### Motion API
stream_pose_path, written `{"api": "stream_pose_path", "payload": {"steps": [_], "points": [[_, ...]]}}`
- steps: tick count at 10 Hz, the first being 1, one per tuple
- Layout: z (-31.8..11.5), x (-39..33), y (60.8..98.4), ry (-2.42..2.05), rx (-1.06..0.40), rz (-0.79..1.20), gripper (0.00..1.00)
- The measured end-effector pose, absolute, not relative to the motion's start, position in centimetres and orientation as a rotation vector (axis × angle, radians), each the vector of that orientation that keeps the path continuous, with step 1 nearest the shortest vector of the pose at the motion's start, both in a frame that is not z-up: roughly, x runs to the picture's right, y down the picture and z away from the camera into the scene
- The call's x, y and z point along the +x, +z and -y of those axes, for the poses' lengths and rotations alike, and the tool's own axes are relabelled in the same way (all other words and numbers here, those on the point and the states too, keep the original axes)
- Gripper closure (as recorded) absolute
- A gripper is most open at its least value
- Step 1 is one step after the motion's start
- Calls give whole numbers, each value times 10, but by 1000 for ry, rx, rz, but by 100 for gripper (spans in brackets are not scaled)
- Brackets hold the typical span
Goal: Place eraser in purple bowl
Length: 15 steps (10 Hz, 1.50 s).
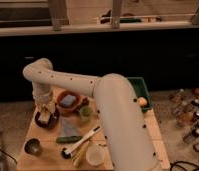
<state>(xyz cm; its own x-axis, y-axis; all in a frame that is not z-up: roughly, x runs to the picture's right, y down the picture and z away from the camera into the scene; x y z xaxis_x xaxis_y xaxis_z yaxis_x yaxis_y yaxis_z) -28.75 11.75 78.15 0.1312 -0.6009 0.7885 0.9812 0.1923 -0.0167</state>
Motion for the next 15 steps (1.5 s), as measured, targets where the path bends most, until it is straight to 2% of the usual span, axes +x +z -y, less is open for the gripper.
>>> {"api": "stream_pose_path", "payload": {"steps": [1, 8, 9, 15], "points": [[-118, -289, 782, -1272, -633, 752, 95], [-118, -292, 783, -1272, -632, 764, 23], [-117, -292, 783, -1270, -630, 764, 20], [-114, -292, 783, -1266, -622, 768, 20]]}}
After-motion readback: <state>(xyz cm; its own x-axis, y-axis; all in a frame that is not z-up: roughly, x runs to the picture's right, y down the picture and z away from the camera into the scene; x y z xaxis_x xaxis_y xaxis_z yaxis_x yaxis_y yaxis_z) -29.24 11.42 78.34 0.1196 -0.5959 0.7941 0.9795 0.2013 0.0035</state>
